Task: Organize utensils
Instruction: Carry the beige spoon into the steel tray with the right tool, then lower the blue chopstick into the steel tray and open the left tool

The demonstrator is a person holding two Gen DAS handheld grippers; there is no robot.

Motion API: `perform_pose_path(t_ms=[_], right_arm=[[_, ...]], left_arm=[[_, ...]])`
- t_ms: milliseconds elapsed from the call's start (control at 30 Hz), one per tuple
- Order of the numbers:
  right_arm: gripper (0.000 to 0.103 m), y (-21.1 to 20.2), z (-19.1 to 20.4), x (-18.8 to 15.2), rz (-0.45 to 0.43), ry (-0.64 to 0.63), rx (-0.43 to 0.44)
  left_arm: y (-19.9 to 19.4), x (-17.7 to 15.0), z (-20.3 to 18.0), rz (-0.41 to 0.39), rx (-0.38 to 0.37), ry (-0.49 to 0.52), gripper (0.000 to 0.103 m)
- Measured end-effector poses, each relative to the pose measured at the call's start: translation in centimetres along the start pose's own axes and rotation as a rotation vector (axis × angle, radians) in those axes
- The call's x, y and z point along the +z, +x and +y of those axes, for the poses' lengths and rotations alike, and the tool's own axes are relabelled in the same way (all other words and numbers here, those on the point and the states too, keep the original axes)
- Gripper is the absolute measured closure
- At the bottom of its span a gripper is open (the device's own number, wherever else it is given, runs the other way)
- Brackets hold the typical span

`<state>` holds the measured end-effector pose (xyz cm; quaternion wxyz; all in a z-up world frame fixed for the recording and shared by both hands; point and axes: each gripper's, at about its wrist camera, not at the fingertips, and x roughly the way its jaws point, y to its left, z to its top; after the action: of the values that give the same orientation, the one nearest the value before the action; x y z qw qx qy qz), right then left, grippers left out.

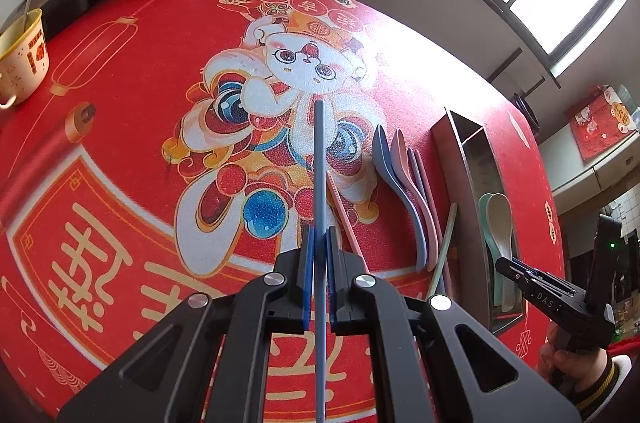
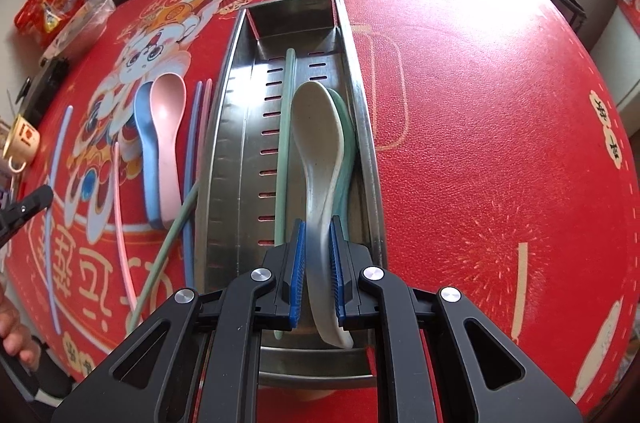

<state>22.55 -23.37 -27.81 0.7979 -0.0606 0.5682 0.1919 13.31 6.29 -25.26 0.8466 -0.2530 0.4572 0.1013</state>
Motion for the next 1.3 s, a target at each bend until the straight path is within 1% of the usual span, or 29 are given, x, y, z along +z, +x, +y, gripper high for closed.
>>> perform_pose_path(t_ms=[333,533,567,633,667,700,733,800,833,933,1067,1200,1300], right_arm=[[0.089,-0.2,-0.1,0.2,-0.009,0.013,-0.027],[0.088,-1.3,-0.2,0.3,-0.054,0.018,-0.025],[0.086,-1.6,-0.2,0.3,-0.065,0.021,-0.020],[0.073,-2.0,-0.5,0.3,-0.086,0.036,-0.007],[0.069,-2.3,-0.7,0.3,-0.100,0.046,0.004],[0.060,-2.6,-0.9,0.2,-0.114,0.055,0.015],[0.055,-2.9,-1.0,0.2,-0.127,0.060,0.020],[0.054,-3.4,-1.4,0.2,-0.148,0.069,0.026],[0.050,-3.6,-1.7,0.1,-0.156,0.076,0.034],[0.045,-4.1,-2.6,-0.1,-0.173,0.096,0.042],[0.043,-4.4,-3.8,-0.4,-0.176,0.119,0.056],[0.039,-4.8,-5.0,-0.6,-0.181,0.125,0.064],[0.038,-5.0,-5.9,-0.7,-0.183,0.119,0.082]], left_arm=[[-1.1,0.1,0.0,-0.023,0.007,0.004,0.097],[-1.2,0.0,0.1,-0.026,0.005,0.000,0.097],[-1.3,0.0,0.0,-0.026,0.004,0.001,0.097],[-1.3,0.0,-0.3,-0.025,0.005,0.005,0.097],[-1.2,0.0,-0.4,-0.025,0.004,0.008,0.097],[-1.2,0.0,-0.5,-0.024,0.003,0.010,0.097],[-1.2,0.0,-0.7,-0.023,0.002,0.012,0.097],[-1.1,0.0,-1.0,-0.020,0.002,0.015,0.097],[-1.0,0.1,-1.2,-0.018,0.002,0.017,0.097],[-0.7,0.2,-1.9,-0.007,-0.003,0.022,0.097],[-0.3,0.4,-3.6,0.010,-0.022,0.024,0.097],[0.5,0.8,-6.5,0.026,-0.061,0.031,0.097],[1.4,1.1,-9.5,0.036,-0.103,0.041,0.097]])
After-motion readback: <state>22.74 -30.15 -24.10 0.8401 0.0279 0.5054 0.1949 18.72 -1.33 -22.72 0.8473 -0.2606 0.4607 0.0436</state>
